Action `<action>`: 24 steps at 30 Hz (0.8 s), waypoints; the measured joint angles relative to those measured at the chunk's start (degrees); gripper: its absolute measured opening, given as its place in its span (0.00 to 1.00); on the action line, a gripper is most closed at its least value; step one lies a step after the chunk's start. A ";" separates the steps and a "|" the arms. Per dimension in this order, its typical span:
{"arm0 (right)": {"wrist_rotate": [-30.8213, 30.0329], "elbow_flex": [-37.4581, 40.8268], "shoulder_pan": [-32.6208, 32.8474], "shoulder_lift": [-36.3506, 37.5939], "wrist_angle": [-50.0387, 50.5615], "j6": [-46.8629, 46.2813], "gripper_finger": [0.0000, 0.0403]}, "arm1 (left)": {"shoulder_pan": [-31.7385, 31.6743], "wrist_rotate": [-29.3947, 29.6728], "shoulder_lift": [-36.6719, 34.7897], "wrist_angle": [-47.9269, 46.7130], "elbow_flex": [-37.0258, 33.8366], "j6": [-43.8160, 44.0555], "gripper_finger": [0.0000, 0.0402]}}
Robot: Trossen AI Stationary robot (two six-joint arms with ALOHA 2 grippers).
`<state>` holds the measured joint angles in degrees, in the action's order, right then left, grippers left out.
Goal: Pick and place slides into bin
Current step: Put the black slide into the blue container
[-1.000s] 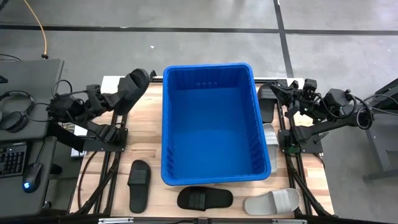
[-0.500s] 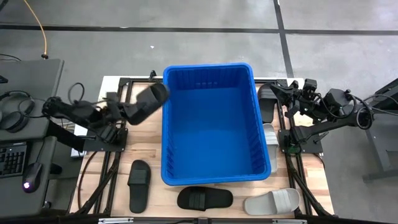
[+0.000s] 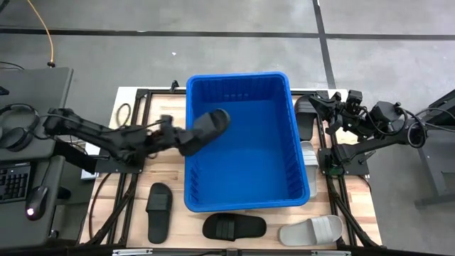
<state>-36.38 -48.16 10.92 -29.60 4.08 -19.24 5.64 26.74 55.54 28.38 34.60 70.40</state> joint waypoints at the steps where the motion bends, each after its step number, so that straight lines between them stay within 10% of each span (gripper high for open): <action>1: 0.00 0.00 0.00 0.00 0.02 0.02 0.00 | -1.52 -2.73 1.83 -0.13 1.03 -0.03 0.00; 17: 0.01 0.00 0.02 0.04 -0.43 -4.46 0.00 | -27.01 -37.91 30.80 -26.98 34.14 -16.61 0.00; 24: 0.02 0.00 0.02 0.04 0.03 -6.38 0.00 | -31.59 -41.17 39.82 -28.17 37.86 -17.02 0.00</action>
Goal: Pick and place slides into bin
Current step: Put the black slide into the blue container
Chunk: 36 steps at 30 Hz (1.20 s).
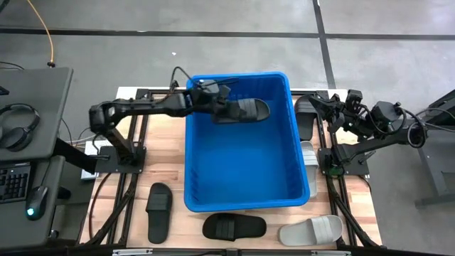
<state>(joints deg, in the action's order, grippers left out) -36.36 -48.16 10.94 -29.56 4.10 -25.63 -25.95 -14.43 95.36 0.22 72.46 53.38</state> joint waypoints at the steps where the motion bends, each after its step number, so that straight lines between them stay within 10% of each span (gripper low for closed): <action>1: 0.02 0.00 0.00 0.00 -0.01 0.02 0.00 | -0.55 -0.40 0.83 -0.56 0.01 0.41 0.00; 36: 1.05 0.00 0.00 -0.02 0.81 -1.38 0.00 | -10.99 -5.08 17.29 0.05 -0.06 2.54 0.00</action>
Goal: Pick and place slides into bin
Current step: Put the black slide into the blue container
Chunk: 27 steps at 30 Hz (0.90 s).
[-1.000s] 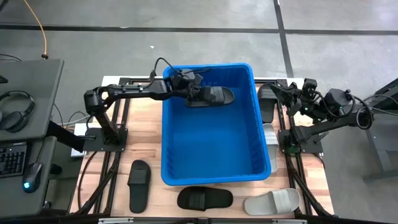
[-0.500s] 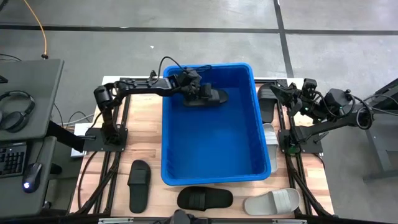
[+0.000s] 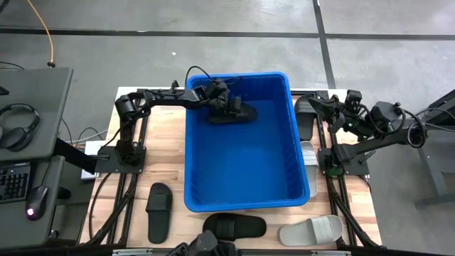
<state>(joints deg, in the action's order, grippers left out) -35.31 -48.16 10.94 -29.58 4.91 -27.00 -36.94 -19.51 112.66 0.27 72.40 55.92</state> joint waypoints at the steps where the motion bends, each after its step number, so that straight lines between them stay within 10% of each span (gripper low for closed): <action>1: 0.00 0.00 -0.01 0.00 0.14 -0.01 0.00 | -0.27 0.20 0.14 -0.03 0.00 -0.02 0.00; 13: -0.08 0.00 0.00 0.00 0.91 0.06 0.00 | -2.04 -1.53 2.00 0.09 0.01 -0.17 0.02; 27: -1.27 0.00 -0.02 0.00 1.02 0.52 0.00 | -2.06 -7.80 3.26 5.32 0.02 3.55 0.50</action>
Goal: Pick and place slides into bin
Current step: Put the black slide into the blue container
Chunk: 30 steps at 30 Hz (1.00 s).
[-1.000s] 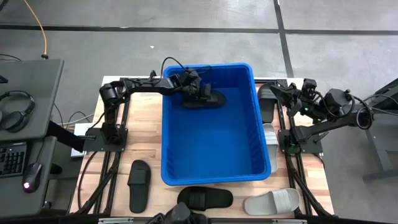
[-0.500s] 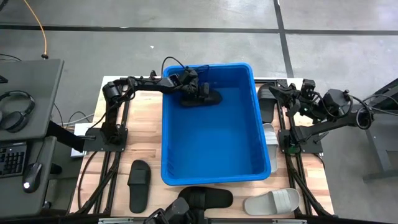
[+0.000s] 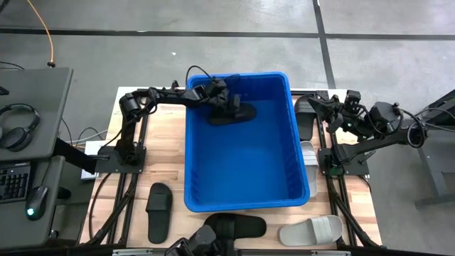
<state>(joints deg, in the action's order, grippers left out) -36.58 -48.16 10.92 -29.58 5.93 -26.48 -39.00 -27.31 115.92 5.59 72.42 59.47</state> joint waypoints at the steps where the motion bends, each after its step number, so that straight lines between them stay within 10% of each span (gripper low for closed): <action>1: -0.03 0.00 -0.01 0.00 0.16 0.04 0.00 | 0.00 -0.90 0.00 0.86 0.00 0.30 0.52; 20: -2.88 0.00 -0.01 -0.07 0.88 1.46 0.00 | 0.89 -3.82 -0.66 0.20 0.04 4.39 0.56; 30: -3.80 0.00 -0.01 -0.09 2.06 1.46 0.00 | 0.02 -16.09 -0.66 -5.90 0.00 -0.75 0.56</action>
<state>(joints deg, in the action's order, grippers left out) -40.38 -48.16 10.92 -29.67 7.99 -25.02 -38.98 -43.40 115.26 -0.31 72.42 58.72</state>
